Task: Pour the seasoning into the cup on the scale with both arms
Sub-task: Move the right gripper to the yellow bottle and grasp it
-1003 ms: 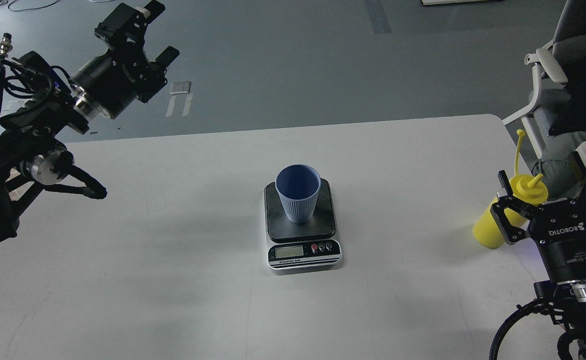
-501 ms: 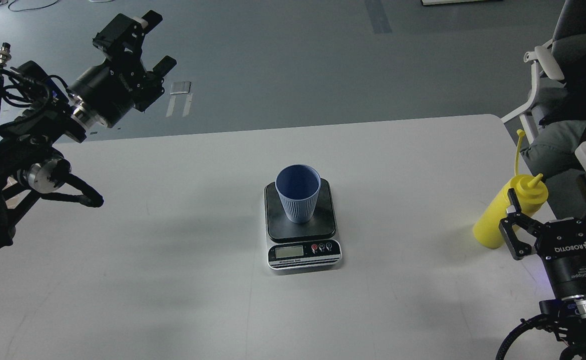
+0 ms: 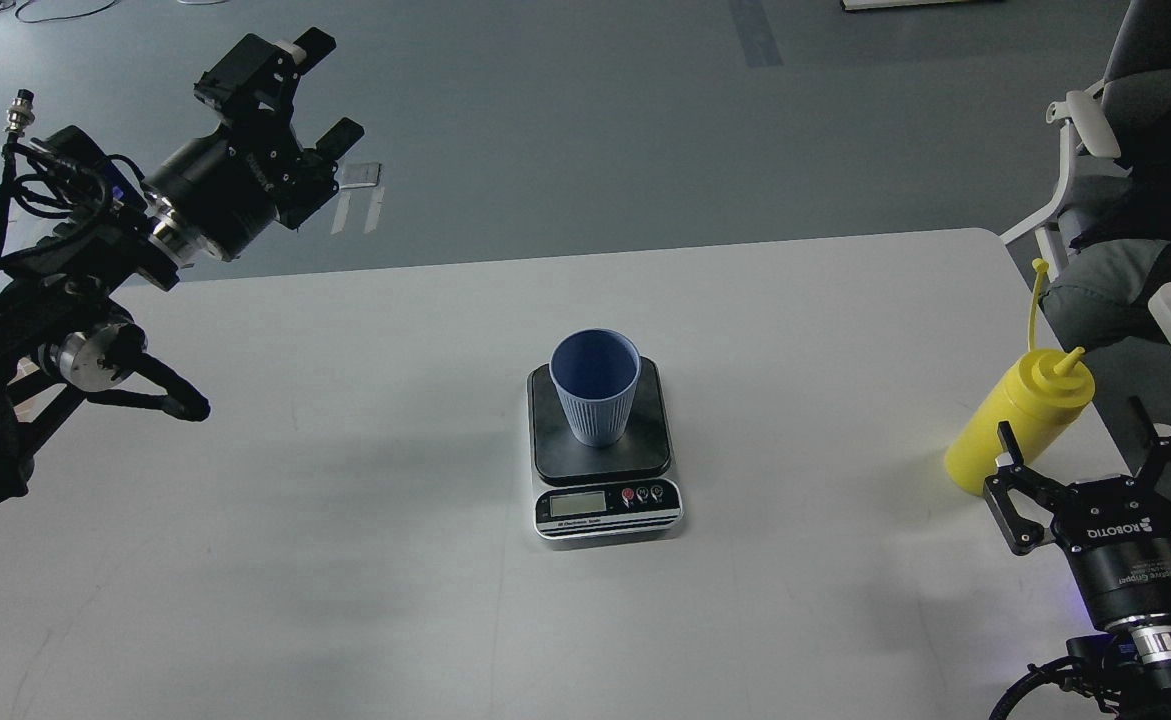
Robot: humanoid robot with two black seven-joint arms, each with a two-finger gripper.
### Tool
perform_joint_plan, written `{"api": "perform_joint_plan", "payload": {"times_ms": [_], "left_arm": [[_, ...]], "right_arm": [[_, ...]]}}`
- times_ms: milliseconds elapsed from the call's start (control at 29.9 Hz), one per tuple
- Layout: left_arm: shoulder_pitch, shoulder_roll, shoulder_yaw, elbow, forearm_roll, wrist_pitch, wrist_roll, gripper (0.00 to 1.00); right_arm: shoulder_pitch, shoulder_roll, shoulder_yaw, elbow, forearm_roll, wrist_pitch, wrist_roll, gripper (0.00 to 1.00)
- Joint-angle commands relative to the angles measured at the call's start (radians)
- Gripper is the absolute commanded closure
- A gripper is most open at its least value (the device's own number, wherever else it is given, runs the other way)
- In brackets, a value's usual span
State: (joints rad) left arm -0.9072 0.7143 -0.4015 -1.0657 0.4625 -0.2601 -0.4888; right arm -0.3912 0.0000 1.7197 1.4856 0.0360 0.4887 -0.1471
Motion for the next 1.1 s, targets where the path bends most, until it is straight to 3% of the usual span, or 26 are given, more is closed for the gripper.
{"api": "perform_joint_plan", "payload": {"times_ms": [0, 1069], "left_arm": [[0.001, 0.010, 0.003, -0.007, 0.001, 0.002, 0.000, 0.02], [0.005, 0.074, -0.005, -0.076, 0.010, 0.001, 0.000, 0.02]], "right_arm": [[0.002, 0.000, 0.000, -0.053, -0.002, 0.000, 0.000, 0.00], [0.120, 0.000, -0.003, -0.171, -0.045, 0.000, 0.000, 0.00]]}}
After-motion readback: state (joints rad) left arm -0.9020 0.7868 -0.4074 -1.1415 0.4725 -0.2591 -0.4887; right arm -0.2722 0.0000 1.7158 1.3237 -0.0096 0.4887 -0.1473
